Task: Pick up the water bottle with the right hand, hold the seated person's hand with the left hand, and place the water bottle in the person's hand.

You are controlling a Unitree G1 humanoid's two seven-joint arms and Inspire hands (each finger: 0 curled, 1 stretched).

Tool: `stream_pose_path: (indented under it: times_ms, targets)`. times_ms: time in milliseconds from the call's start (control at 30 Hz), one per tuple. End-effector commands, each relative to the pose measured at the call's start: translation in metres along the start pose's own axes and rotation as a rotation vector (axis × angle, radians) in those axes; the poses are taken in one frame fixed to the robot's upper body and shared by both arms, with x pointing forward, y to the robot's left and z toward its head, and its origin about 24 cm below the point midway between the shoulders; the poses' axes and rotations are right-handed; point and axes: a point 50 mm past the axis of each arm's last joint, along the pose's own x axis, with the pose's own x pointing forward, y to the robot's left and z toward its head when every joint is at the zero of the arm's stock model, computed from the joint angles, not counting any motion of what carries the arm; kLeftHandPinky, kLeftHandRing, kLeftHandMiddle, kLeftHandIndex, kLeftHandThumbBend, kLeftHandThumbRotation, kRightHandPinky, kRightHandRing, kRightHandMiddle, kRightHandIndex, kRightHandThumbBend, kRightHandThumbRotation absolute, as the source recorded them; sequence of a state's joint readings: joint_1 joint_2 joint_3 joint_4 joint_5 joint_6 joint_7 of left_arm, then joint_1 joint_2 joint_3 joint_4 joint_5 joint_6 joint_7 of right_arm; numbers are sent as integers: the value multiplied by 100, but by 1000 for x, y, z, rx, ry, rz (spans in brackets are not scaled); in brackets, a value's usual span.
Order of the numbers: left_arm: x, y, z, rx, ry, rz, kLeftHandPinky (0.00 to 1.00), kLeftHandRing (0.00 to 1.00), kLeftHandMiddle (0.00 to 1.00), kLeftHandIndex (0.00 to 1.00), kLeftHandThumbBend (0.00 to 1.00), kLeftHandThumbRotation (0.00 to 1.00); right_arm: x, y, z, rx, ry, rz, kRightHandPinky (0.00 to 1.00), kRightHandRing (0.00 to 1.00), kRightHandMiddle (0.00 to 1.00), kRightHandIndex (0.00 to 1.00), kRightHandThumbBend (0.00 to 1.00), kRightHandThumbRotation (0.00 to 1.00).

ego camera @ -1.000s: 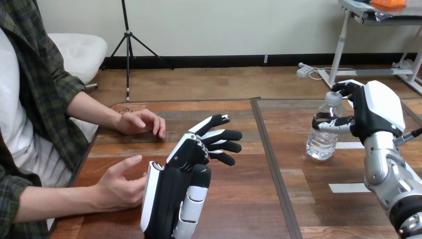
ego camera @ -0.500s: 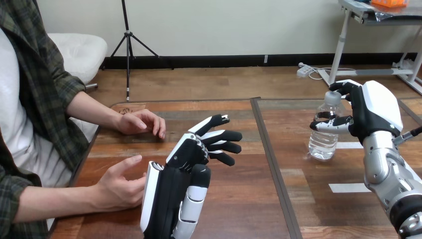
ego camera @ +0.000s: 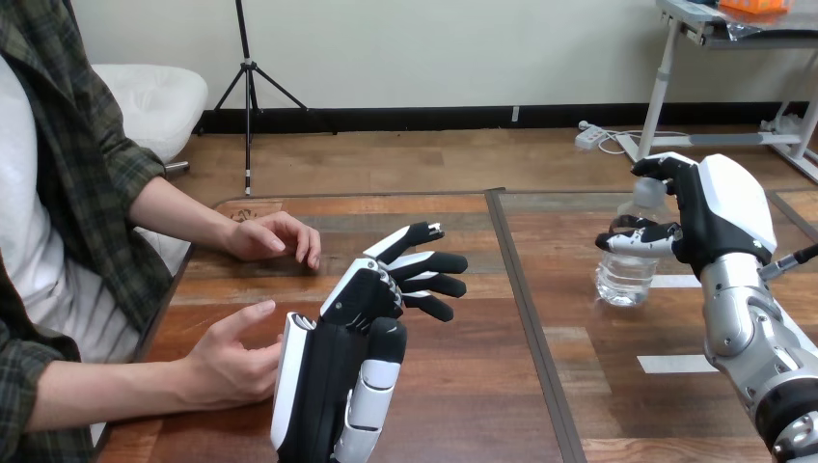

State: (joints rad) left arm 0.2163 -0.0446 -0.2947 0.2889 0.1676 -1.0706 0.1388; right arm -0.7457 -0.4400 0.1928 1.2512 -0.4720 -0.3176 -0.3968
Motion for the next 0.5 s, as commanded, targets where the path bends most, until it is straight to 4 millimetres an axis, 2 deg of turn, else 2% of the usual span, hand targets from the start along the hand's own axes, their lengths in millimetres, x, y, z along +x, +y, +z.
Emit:
stream_pose_path:
  times_ms: [0,467]
  targets:
    - [3,-6,1,-21,-17,37,50,61,68,77,52,100,7,-12,13,48,-69,-48,70,76,76,73,79,0]
    - [3,-6,1,-30,-21,40,50,61,67,76,51,100,0,-10,12,130,-125,-59,66,71,72,70,79,0]
